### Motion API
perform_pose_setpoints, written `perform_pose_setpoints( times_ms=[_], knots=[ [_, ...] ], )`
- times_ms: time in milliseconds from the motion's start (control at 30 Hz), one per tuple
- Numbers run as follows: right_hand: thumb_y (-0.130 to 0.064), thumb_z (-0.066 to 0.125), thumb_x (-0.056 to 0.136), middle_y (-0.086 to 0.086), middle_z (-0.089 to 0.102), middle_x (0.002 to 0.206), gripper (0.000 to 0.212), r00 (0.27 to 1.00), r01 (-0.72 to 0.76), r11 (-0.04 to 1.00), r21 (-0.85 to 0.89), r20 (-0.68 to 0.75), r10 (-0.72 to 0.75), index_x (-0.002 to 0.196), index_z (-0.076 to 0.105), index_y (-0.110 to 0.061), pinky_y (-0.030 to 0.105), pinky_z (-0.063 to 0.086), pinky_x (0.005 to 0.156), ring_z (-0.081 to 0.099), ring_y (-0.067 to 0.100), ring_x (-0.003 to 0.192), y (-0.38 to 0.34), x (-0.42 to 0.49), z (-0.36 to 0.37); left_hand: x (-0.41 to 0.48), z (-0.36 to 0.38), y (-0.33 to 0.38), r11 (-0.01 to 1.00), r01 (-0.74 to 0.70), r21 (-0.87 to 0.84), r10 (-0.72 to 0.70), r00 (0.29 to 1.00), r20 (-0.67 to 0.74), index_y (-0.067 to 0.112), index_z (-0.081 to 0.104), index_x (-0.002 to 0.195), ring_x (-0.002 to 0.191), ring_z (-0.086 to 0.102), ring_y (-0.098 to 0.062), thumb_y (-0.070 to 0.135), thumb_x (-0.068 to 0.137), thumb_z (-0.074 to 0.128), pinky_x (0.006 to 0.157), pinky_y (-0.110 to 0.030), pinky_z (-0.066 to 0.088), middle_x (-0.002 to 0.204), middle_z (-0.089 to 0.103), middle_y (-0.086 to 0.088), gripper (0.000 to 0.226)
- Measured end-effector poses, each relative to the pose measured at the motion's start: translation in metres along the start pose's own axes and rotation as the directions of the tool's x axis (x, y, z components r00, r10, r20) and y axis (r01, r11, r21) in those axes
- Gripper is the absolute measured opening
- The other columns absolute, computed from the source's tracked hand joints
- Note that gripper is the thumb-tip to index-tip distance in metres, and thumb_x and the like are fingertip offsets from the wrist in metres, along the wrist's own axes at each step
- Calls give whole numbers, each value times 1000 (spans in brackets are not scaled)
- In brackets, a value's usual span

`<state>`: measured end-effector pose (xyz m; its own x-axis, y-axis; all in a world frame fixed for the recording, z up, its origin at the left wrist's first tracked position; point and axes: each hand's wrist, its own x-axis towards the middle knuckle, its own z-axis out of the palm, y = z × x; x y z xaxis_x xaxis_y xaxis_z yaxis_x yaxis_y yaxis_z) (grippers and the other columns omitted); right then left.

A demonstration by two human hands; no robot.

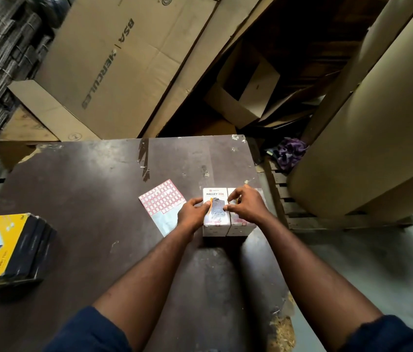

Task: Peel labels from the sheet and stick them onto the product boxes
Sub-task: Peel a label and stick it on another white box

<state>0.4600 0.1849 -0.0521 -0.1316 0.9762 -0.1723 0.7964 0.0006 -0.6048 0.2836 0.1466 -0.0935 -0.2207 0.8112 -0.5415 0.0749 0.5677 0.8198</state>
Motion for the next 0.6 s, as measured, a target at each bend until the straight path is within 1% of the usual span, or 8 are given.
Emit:
perform_pose_setpoints(
  times_ms=[133, 200, 267, 367, 433, 500, 533, 600],
  knots=[
    [-21, 92, 67, -4, 53, 86, 39, 985, 11, 994, 113, 172, -30, 100, 73, -17, 29, 50, 65, 59, 16, 71, 2, -5, -14, -10, -4, 4, 999, -29, 39, 29, 1000, 1, 20, 63, 118, 99, 68, -19, 41, 86, 72, 91, -43, 57, 109, 69, -1, 39],
    [-11, 94, 60, -3, 57, 100, 57, 965, 46, 993, 106, 253, -72, 112, 71, -12, 33, 57, 80, 64, 21, 88, 9, -7, -23, -14, -4, 3, 999, -45, 11, 44, 999, 17, 19, 63, 118, 97, 69, -19, 33, 89, 72, 91, -43, 57, 111, 71, -5, 34],
    [-3, 95, 54, 2, 61, 116, 69, 957, 76, 994, 84, 275, -96, 118, 69, -8, 34, 54, 95, 63, 21, 105, 14, -9, -28, -17, -3, 2, 997, -72, 6, 72, 997, 12, 18, 63, 119, 93, 71, -18, 26, 89, 71, 90, -40, 58, 110, 73, -8, 32],
    [-1, 95, 50, 4, 64, 123, 73, 958, 132, 990, 42, 250, -139, 118, 70, -7, 31, 51, 101, 61, 18, 112, 19, -12, -29, -21, -2, 1, 993, -111, 41, 112, 994, -8, 18, 63, 122, 92, 71, -15, 23, 90, 71, 87, -35, 57, 110, 74, -5, 34],
    [-3, 95, 53, 3, 65, 124, 68, 960, 136, 988, 70, 237, -149, 117, 71, -9, 27, 50, 100, 61, 17, 114, 21, -14, -30, -22, -2, 1, 991, -118, 66, 119, 993, -10, 19, 63, 123, 96, 71, -16, 24, 89, 72, 91, -39, 57, 112, 74, -4, 36],
    [-8, 94, 58, 3, 64, 127, 64, 956, 126, 987, 101, 255, -148, 118, 71, -8, 12, 47, 95, 61, 15, 116, 22, -13, -32, -22, -3, 0, 989, -119, 83, 121, 993, -8, 19, 63, 124, 97, 70, -16, 25, 88, 72, 92, -41, 56, 114, 73, -4, 38],
    [-10, 95, 59, 2, 64, 128, 66, 951, 113, 987, 111, 277, -140, 120, 70, -8, 4, 43, 91, 60, 13, 117, 23, -13, -33, -22, -3, 1, 989, -120, 87, 122, 993, -9, 19, 62, 125, 98, 70, -16, 25, 88, 73, 93, -41, 56, 115, 73, -5, 38],
    [-13, 97, 54, 1, 62, 130, 74, 940, 105, 989, 100, 315, -131, 122, 68, -9, -1, 39, 87, 58, 11, 118, 24, -10, -35, -23, -3, 1, 987, -131, 92, 133, 991, -16, 18, 62, 125, 99, 69, -16, 24, 88, 73, 93, -40, 56, 117, 72, -5, 39]
  ],
)
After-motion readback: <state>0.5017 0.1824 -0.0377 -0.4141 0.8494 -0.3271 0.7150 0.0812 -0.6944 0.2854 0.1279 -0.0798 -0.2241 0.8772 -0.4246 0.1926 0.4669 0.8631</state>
